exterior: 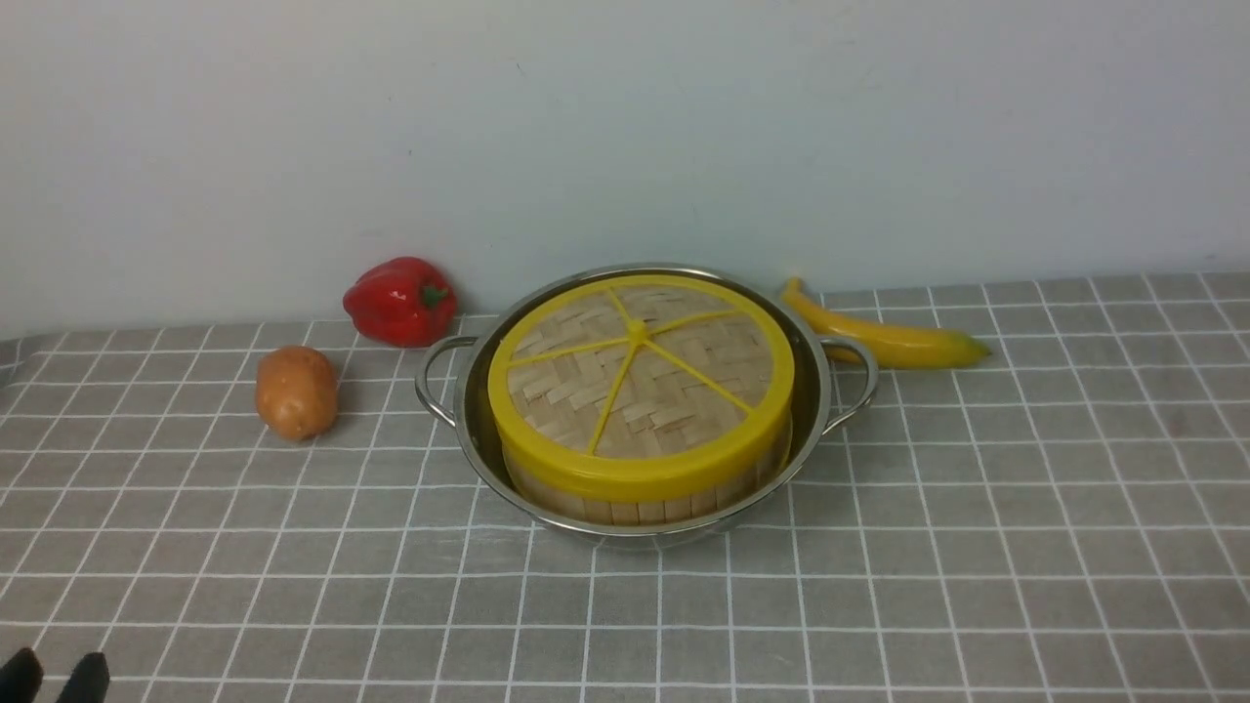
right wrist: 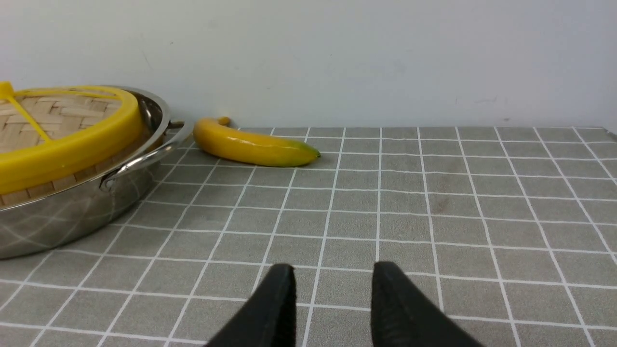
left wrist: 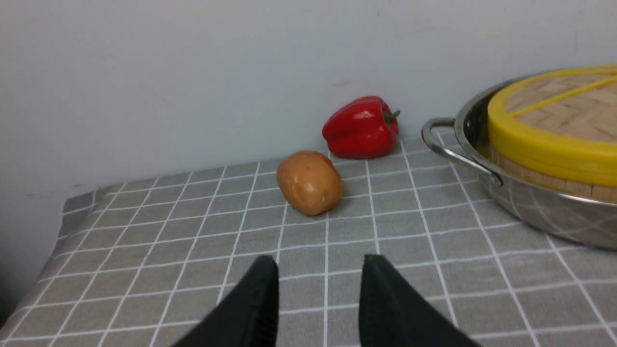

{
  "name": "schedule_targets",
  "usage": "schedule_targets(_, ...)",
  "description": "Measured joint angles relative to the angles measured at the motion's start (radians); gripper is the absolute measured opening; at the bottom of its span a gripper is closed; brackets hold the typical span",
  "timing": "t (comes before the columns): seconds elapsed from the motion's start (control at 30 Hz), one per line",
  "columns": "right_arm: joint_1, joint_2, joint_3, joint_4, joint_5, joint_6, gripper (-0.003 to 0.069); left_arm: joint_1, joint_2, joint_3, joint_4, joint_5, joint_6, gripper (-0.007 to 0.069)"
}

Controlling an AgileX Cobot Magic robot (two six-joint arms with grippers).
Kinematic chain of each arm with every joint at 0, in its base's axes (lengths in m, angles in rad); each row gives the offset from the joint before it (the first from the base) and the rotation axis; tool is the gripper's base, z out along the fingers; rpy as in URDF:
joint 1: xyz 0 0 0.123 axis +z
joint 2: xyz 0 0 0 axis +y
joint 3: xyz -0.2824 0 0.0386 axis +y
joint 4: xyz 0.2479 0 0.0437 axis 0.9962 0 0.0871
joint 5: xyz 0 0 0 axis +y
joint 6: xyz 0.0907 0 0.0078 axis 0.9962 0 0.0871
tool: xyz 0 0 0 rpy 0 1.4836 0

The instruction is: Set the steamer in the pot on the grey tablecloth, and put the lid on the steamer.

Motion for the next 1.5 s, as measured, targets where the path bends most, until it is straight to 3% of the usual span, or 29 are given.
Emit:
schedule_targets(0.23,0.000,0.000,0.000,0.000,0.000,0.000,0.0243,0.000,-0.091,0.000,0.037,0.172,0.003,0.0243)
schedule_targets(1.03,0.000,0.000,0.000,0.000,0.000,0.000,0.0243,0.000,-0.094,0.000,0.047,0.178,-0.121,0.0243)
schedule_targets(1.27,0.000,0.000,0.000,0.000,0.000,0.000,0.0243,0.000,-0.094,0.000,0.206,0.178,-0.294,0.0243)
schedule_targets(1.5,0.000,0.000,0.000,0.000,0.000,0.000,0.0243,0.000,-0.094,0.000,0.246,0.178,-0.325,0.0243)
